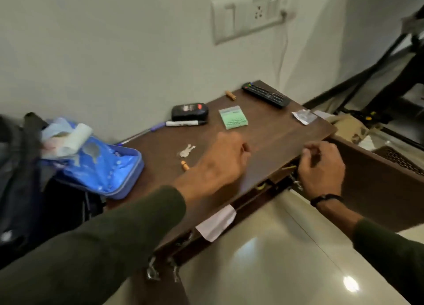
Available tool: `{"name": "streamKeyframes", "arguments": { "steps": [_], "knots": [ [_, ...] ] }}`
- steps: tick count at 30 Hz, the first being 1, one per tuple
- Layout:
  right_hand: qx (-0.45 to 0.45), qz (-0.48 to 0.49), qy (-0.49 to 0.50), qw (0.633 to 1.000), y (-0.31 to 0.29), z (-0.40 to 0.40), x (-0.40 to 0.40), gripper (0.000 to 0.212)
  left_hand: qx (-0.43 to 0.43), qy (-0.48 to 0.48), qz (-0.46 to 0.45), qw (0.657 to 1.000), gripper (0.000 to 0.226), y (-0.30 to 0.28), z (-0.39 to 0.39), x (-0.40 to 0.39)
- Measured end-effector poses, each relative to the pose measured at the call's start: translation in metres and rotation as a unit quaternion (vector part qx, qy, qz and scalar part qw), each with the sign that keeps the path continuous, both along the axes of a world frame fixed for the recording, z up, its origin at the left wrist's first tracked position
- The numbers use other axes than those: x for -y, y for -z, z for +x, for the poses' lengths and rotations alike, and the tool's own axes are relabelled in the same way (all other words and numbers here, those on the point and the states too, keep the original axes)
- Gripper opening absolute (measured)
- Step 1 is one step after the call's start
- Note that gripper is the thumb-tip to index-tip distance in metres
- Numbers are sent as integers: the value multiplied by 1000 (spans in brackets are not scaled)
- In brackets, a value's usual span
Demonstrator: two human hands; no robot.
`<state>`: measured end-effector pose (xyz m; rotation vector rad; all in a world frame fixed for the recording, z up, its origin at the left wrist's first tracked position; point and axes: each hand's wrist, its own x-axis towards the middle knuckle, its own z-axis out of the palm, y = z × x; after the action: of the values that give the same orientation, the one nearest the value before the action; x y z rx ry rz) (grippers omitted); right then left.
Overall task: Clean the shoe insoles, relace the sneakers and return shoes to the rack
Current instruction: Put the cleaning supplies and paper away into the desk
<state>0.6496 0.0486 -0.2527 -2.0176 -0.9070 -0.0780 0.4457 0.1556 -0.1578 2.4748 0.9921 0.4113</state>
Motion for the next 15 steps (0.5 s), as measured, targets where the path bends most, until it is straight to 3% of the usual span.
{"name": "streamKeyframes", "arguments": {
  "steps": [3, 6, 9, 13, 15],
  "knots": [
    [23, -12, -110, 994, -32, -25, -25, 19, -1, -85, 59, 995, 26, -6, -17, -55],
    [45, -73, -204, 975, -47, -47, -71, 32, -112, -169, 90, 975, 49, 3, -46, -91],
    [136, -134, -283, 940, -60, -59, -135, 46, -188, -234, 67, 951, 54, 21, -76, -119],
    [210, -258, -355, 874, -88, -84, -216, 83, -164, -244, 7, 956, 46, 37, -84, -147],
    [215, -306, -380, 846, -95, -99, -239, 92, -139, -260, -3, 955, 45, 42, -77, -151]
  ]
}}
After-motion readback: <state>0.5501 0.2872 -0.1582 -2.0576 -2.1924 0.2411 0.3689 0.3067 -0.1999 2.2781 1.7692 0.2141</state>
